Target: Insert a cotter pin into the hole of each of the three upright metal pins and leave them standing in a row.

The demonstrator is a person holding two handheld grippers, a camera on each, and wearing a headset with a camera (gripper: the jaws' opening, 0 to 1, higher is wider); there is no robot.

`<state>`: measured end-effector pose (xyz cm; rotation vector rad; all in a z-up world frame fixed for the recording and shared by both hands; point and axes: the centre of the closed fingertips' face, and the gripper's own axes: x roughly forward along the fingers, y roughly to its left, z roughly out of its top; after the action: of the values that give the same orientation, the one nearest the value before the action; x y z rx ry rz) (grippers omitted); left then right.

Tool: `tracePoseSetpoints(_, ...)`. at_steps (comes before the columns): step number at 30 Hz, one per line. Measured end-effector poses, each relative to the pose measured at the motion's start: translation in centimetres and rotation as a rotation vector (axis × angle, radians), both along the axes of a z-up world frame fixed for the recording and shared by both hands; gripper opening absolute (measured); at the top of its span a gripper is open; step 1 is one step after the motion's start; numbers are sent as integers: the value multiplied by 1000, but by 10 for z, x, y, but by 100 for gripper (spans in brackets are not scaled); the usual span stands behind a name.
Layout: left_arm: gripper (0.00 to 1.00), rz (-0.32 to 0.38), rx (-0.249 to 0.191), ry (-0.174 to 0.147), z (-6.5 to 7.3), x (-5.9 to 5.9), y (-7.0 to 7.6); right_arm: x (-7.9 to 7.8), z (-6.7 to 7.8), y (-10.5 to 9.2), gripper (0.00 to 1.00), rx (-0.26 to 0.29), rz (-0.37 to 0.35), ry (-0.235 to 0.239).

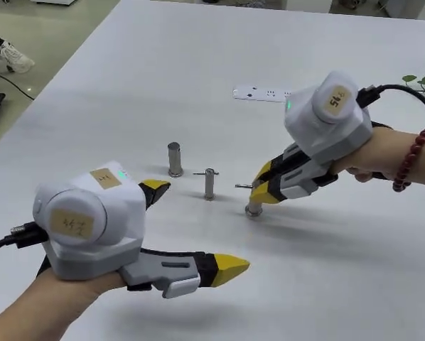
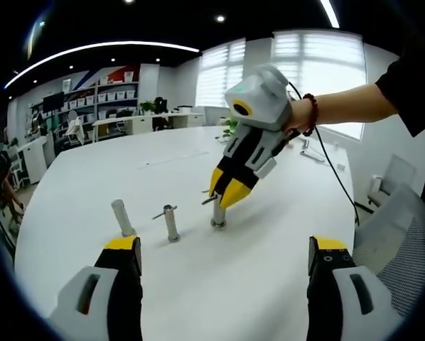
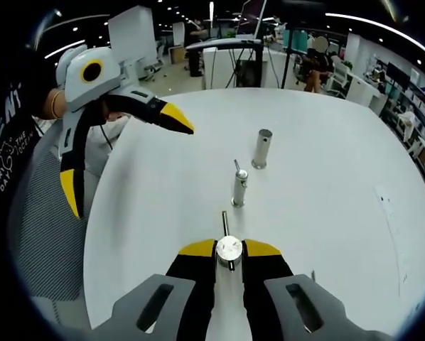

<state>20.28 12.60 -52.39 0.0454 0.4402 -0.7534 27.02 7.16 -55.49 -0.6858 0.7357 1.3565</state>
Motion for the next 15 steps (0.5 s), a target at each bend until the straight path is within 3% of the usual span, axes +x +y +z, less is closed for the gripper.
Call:
tracePoseSetpoints(7, 99, 37, -22, -12, 2, 5, 12, 15, 3, 2, 8, -16, 1, -9)
tracePoseSetpoints(15, 99, 46, 6, -26, 0, 7, 16, 20, -3, 5, 8, -29, 4, 3)
